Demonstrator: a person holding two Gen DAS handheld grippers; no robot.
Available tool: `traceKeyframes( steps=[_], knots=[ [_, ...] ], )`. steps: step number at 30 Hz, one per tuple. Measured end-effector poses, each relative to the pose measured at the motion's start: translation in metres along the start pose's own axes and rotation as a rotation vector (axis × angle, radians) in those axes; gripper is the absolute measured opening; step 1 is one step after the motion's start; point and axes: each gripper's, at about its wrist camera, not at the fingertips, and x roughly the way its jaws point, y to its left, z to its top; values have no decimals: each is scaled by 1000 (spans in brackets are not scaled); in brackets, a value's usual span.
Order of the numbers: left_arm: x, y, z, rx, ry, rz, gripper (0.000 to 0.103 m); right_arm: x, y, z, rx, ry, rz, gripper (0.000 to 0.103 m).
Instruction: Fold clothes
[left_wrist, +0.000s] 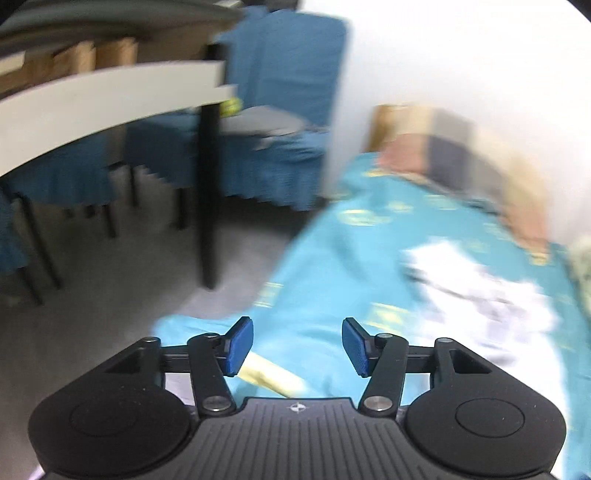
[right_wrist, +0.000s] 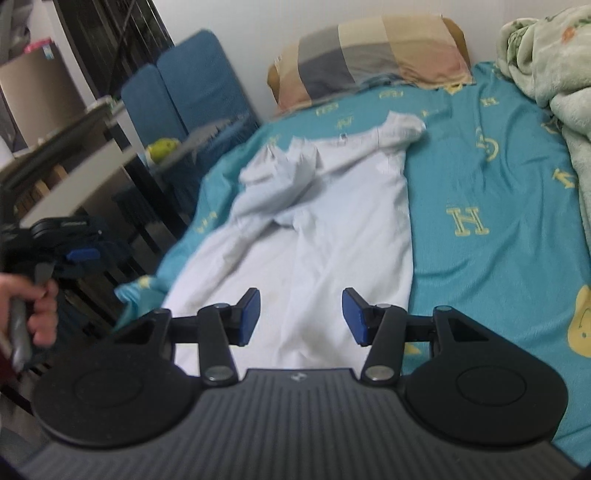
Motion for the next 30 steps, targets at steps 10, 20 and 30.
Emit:
traceKeyframes(
  steps=[10,20,30],
  knots=[
    [-34,-110,-67,258,25,-109,66,49,3,84,71,8,79,63],
    [67,-95,-79,365,114,-111,56,236,21,167,3,75,-43,68],
    [81,-87,-80,382,143,-218,6,290,29,177,-206,37,-199,7]
  ],
)
